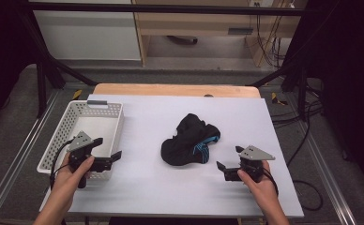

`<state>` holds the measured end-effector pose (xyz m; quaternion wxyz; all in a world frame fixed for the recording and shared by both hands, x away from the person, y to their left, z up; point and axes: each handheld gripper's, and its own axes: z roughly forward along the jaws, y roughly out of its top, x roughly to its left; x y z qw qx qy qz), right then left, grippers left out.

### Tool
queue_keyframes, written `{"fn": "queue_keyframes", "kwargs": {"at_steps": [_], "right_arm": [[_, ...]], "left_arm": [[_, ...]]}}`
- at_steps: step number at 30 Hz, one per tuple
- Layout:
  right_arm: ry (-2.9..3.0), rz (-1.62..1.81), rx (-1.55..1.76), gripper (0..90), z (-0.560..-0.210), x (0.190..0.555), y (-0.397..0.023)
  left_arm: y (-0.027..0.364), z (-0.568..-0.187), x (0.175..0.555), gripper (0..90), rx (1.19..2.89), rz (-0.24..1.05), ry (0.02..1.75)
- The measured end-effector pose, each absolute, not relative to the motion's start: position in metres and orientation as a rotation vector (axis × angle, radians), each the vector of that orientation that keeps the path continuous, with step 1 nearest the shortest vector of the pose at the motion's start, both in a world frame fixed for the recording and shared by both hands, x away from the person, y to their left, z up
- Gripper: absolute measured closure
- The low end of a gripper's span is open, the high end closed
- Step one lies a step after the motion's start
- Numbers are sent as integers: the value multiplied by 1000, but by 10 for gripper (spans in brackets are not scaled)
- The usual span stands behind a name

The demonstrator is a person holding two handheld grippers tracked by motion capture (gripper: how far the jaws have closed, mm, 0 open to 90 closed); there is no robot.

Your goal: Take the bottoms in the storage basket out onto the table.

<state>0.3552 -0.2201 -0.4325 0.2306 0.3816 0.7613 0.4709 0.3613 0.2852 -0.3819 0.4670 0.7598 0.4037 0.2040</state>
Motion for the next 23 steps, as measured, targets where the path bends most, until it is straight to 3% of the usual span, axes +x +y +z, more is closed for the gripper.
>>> {"fn": "queue_keyframes", "kwargs": {"at_steps": [23], "right_arm": [[2061, 1288, 1073, 44, -433, 355, -231]], "left_arm": [[290, -390, 351, 53, 1886, 495, 979]]}}
